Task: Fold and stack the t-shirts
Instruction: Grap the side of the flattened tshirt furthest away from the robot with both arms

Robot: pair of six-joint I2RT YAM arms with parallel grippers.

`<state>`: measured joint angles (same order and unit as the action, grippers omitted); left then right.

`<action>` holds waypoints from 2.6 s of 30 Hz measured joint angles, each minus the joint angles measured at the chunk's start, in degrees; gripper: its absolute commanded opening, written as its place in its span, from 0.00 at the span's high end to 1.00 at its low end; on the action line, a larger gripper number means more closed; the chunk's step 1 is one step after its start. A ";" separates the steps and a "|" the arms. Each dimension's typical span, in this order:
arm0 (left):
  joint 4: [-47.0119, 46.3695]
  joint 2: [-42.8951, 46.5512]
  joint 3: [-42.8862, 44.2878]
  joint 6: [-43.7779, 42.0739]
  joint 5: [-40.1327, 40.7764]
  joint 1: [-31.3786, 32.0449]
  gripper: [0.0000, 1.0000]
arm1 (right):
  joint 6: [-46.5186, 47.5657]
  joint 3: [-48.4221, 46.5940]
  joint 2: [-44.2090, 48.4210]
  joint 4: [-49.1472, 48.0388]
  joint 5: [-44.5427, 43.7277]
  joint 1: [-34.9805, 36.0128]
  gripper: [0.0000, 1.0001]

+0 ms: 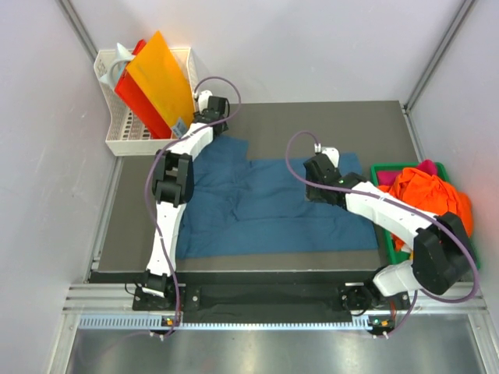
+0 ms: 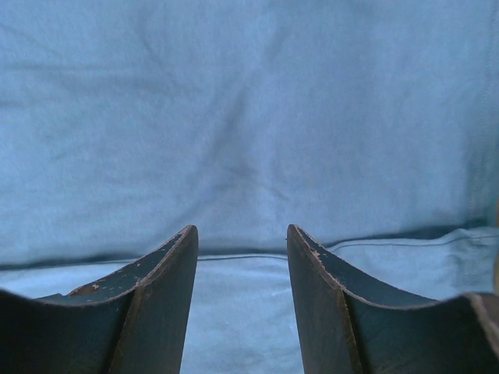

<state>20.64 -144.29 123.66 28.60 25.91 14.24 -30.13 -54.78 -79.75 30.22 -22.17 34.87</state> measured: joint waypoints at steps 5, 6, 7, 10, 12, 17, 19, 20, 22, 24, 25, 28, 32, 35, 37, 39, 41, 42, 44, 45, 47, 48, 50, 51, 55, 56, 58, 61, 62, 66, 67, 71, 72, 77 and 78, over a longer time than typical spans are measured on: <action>0.07 -1.27 3.28 0.17 0.31 -0.02 0.47 | -0.13 0.04 -1.01 -0.79 0.70 0.00 0.50; 0.02 -1.60 4.20 0.31 0.26 -0.04 0.48 | -0.13 0.04 -1.20 -0.85 0.76 0.00 0.50; 0.11 -1.77 4.70 0.66 0.20 -0.11 0.50 | -0.13 0.04 -1.38 -0.87 0.81 0.00 0.50; 0.96 -2.38 5.73 1.97 0.11 -0.63 0.53 | -0.11 0.04 -1.57 -0.85 0.81 0.00 0.50; 2.19 -3.23 6.10 2.93 0.09 -1.14 0.54 | -0.11 0.02 -1.60 -0.85 0.81 0.00 0.50; 3.32 -4.13 5.79 4.94 0.57 -1.70 0.51 | -0.13 -0.09 -1.99 -0.85 0.81 0.00 0.50; 2.67 -3.80 4.94 5.42 0.76 -1.62 0.51 | -0.33 -0.15 -2.45 -0.85 0.83 0.00 0.50; 2.51 -3.72 4.74 5.68 0.83 -1.62 0.51 | -0.44 -0.17 -2.58 -0.85 0.85 0.00 0.50; 2.49 -3.69 4.68 6.05 0.94 -1.62 0.51 | -0.55 -0.24 -2.84 -0.83 0.83 0.00 0.50; 2.36 -3.56 4.39 6.47 0.94 -1.62 0.48 | -0.63 -0.42 -2.91 -0.85 0.83 0.00 0.50; 2.08 -3.28 3.96 6.69 0.87 -1.62 0.44 | -0.76 -0.46 -2.91 -0.90 0.83 0.00 0.50; -0.63 -1.20 -0.04 7.15 0.35 -1.44 0.38 | -1.03 -0.46 -2.91 -0.87 0.83 0.00 0.50; -3.04 1.44 -4.76 6.23 -0.07 -0.92 0.38 | -1.57 -0.46 -2.91 -0.92 1.03 0.00 0.50; -3.02 1.44 -4.74 4.81 0.48 -0.61 0.39 | -2.05 -0.46 -2.91 -0.90 1.33 0.00 0.50; -2.89 1.44 -4.74 4.26 0.59 -0.52 0.40 | -2.25 -0.46 -2.91 -0.92 1.49 0.00 0.50; -2.80 1.44 -4.74 4.13 0.81 -0.48 0.42 | -2.47 -0.44 -2.91 -0.94 1.53 0.00 0.50; -2.78 1.44 -4.74 4.04 1.01 -0.42 0.42 | -2.54 -0.39 -2.91 -1.05 1.77 0.00 0.50; -2.78 1.44 -4.74 3.96 1.14 -0.33 0.42 | -2.62 -0.39 -2.91 -1.07 1.92 0.00 0.51; -2.91 1.44 -4.81 3.39 1.44 -0.20 0.43 | -2.73 -0.37 -2.91 -1.11 2.16 0.00 0.51; -3.02 1.44 -4.85 3.08 1.57 -0.13 0.44 | -2.91 -0.37 -2.91 -1.11 2.36 0.00 0.51; -2.51 1.42 -4.48 2.71 1.62 -0.04 0.44 | -3.06 -0.35 -2.91 -1.14 2.60 0.00 0.51; -1.81 1.18 -3.56 2.54 1.57 -0.02 0.44 | -3.10 -0.33 -2.91 -1.11 2.69 0.00 0.50; -0.11 0.17 -0.07 2.05 1.46 0.02 0.44 | -3.10 -0.28 -2.91 -1.14 2.78 0.00 0.50; 0.17 -0.37 1.42 1.77 1.27 0.00 0.43 | -3.10 -0.20 -2.91 -1.27 2.78 0.00 0.50; -0.66 -0.57 3.82 0.17 0.72 0.22 0.41 | -3.10 0.46 -2.86 -1.49 2.84 0.00 0.50; -1.07 -0.57 3.72 -0.33 0.72 0.35 0.43 | -3.10 0.61 -2.86 -1.53 2.84 0.00 0.51; -1.05 -0.57 3.19 -1.14 0.72 0.52 0.47 | -3.10 0.92 -2.86 -1.49 2.89 0.00 0.51; -0.09 -0.57 3.17 -1.55 0.81 0.81 0.58 | -3.13 1.16 -2.86 -1.60 3.06 0.00 0.50; 0.11 -0.57 3.19 -1.46 1.05 0.83 0.60 | -3.15 1.16 -2.86 -1.64 3.08 0.00 0.50; 1.44 -0.57 3.08 -1.22 2.10 0.98 0.61 | -3.17 1.16 -2.86 -1.90 3.50 0.00 0.50; 1.53 -0.57 2.97 -1.11 2.29 0.98 0.61 | -3.19 1.16 -2.86 -1.92 3.63 0.00 0.51; 2.67 -0.55 2.21 -0.24 3.54 0.98 0.52 | -3.48 1.16 -2.86 -1.92 3.91 0.00 0.50; 3.15 -0.55 2.08 0.00 3.80 1.01 0.48 | -3.52 1.16 -2.86 -1.95 4.00 0.00 0.50; 3.50 0.44 -0.72 1.27 5.44 1.27 0.36 | -3.61 1.16 -2.86 -1.97 4.37 0.00 0.51; 3.61 0.81 -1.44 1.38 5.62 1.33 0.36 | -3.67 1.18 -2.86 -1.97 4.44 0.00 0.50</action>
<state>24.25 -143.48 122.21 29.98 31.53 15.57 -33.80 -53.60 -82.61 28.25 -17.74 34.87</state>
